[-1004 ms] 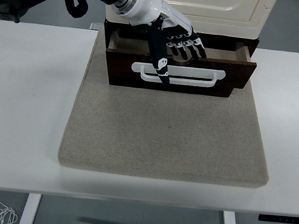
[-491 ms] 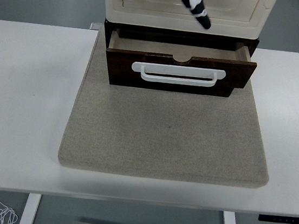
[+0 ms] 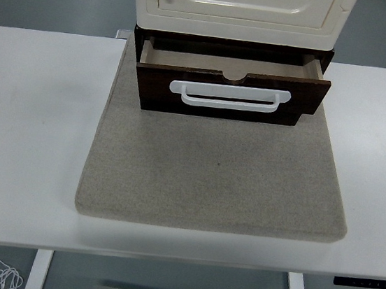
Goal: Open the drawer under the combination cabinet
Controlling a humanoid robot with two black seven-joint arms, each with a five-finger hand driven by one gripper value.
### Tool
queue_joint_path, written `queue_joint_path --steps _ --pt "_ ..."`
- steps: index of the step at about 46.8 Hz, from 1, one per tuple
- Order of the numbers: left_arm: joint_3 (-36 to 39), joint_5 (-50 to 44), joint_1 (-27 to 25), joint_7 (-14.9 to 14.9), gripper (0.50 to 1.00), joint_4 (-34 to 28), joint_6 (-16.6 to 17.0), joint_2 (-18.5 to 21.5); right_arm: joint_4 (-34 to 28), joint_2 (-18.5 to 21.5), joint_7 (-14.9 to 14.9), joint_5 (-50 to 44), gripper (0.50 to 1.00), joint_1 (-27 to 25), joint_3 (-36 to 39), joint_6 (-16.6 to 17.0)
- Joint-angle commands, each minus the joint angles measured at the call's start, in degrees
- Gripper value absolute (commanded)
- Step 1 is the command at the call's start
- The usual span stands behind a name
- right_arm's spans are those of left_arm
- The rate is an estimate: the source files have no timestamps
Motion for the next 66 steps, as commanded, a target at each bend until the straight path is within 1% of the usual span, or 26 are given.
queue_joint_path --steps 1,7,9,11,14,17,22,24,26,28,31,34,44,51,56,63,66 --pt "-2.7 0.1 0.0 -1.7 1.0 3.3 0.9 0.4 0.0 0.0 0.0 0.0 0.926 0.0 0.0 0.0" --pt "-4.9 -0.1 0.1 -8.7 1.0 8.4 8.4 2.1 0.0 0.0 0.0 0.0 0.926 0.0 0.0 0.0" --pt "-4.9 -0.2 0.1 -10.4 1.0 10.2 11.3 3.2 0.0 0.0 0.0 0.0 0.926 0.0 0.0 0.0" --pt "-4.9 -0.4 0.2 -11.5 1.0 12.1 13.9 4.0 0.0 0.0 0.0 0.0 0.926 0.0 0.0 0.0" --pt "-4.8 -1.1 0.8 -11.9 1.0 15.4 17.2 4.6 0.0 0.0 0.0 0.0 0.926 0.0 0.0 0.0" --pt "-4.5 -3.1 1.3 -11.9 1.0 18.8 19.2 4.7 0.0 0.0 0.0 0.0 0.926 0.0 0.0 0.0" --pt "-4.1 -8.1 3.3 -11.9 1.0 24.6 20.2 4.9 0.0 0.0 0.0 0.0 0.926 0.0 0.0 0.0" --pt "-4.1 -10.2 4.5 -11.8 1.0 25.8 20.3 4.8 0.0 0.0 0.0 0.0 0.926 0.0 0.0 0.0" --pt "-4.1 -11.9 6.0 -11.7 1.0 26.7 21.3 4.8 0.0 0.0 0.0 0.0 0.926 0.0 0.0 0.0" --pt "-4.1 -12.9 7.8 -11.9 1.0 27.2 23.6 4.8 0.0 0.0 0.0 0.0 0.926 0.0 0.0 0.0" --pt "-4.2 -14.1 10.7 -11.9 1.0 27.4 28.6 4.8 0.0 0.0 0.0 0.0 0.926 0.0 0.0 0.0" --pt "-4.2 -16.0 13.9 -11.9 1.0 27.4 31.4 4.7 0.0 0.0 0.0 0.1 0.926 0.0 0.0 0.0" --pt "-4.2 -25.1 24.2 -11.9 1.0 27.4 32.6 3.6 0.0 0.0 0.1 0.0 0.926 0.0 -0.1 0.1" --pt "-4.3 -30.1 28.9 -11.9 1.0 27.6 34.4 1.8 0.0 0.0 0.2 0.0 0.926 0.0 -0.2 0.1" --pt "-4.3 -32.3 32.6 -11.8 1.0 27.7 33.8 0.8 0.1 0.0 0.2 0.0 0.926 0.0 -0.1 0.3" --pt "-4.7 -33.7 36.1 -12.1 1.0 27.5 33.4 -2.4 0.0 0.0 0.2 0.0 0.926 -0.1 0.0 0.4" --pt "-4.8 -35.2 37.1 -12.9 1.0 27.5 31.8 -2.8 0.0 0.0 0.2 0.0 0.926 -0.3 -0.1 0.4"
